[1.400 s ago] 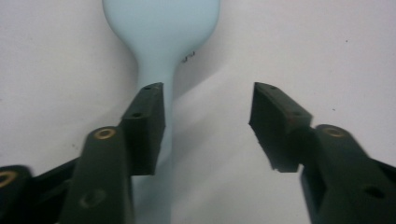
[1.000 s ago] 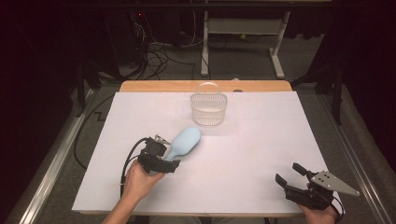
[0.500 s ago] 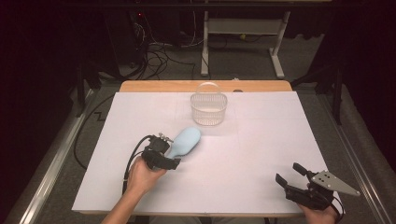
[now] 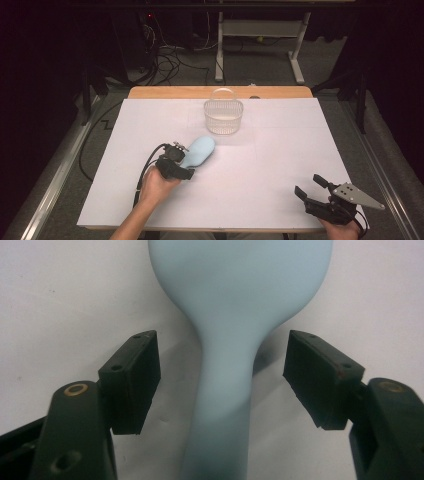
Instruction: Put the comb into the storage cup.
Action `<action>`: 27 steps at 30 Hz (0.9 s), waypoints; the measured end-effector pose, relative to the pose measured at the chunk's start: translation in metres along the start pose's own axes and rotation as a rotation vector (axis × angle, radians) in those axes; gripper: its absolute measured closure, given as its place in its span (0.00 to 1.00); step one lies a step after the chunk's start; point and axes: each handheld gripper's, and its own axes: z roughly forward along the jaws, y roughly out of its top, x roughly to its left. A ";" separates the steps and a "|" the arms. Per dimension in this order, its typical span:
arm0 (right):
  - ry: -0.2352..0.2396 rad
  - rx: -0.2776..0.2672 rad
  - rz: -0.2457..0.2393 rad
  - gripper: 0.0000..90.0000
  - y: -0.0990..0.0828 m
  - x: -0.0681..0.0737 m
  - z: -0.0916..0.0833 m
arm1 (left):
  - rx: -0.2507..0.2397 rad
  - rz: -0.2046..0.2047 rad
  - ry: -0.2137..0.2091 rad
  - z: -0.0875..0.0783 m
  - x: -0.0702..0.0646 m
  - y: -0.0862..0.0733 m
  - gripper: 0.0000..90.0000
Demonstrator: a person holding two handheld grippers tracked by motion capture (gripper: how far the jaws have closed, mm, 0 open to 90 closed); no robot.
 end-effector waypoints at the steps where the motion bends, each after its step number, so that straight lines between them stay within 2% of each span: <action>1: 0.000 0.000 -0.001 0.23 0.000 0.000 0.000 | 0.002 0.001 0.001 0.001 0.000 0.001 0.34; 2: 0.001 0.001 -0.001 0.23 0.000 0.000 0.000 | 0.004 0.006 0.002 0.001 0.000 0.001 0.38; 7: -0.001 0.000 0.000 0.23 0.000 0.000 0.000 | 0.017 0.011 0.002 0.004 -0.001 0.004 0.43; 9: -0.001 0.000 0.000 0.23 0.000 0.000 0.000 | 0.011 0.012 0.003 0.003 -0.001 0.005 0.46; 10: 0.000 -0.001 -0.001 0.23 0.000 0.000 0.000 | 0.015 0.015 0.003 0.003 -0.001 0.005 0.50; 15: 0.000 -0.001 -0.001 0.23 0.000 0.000 0.000 | 0.017 0.026 0.005 0.003 -0.002 0.007 0.55; 16: 0.001 0.000 -0.002 0.23 0.000 0.000 0.000 | 0.013 0.029 0.003 0.003 -0.003 0.007 0.59; 27: 0.001 0.002 -0.005 0.23 0.000 0.000 0.000 | 0.031 0.050 0.005 0.003 -0.006 0.010 0.67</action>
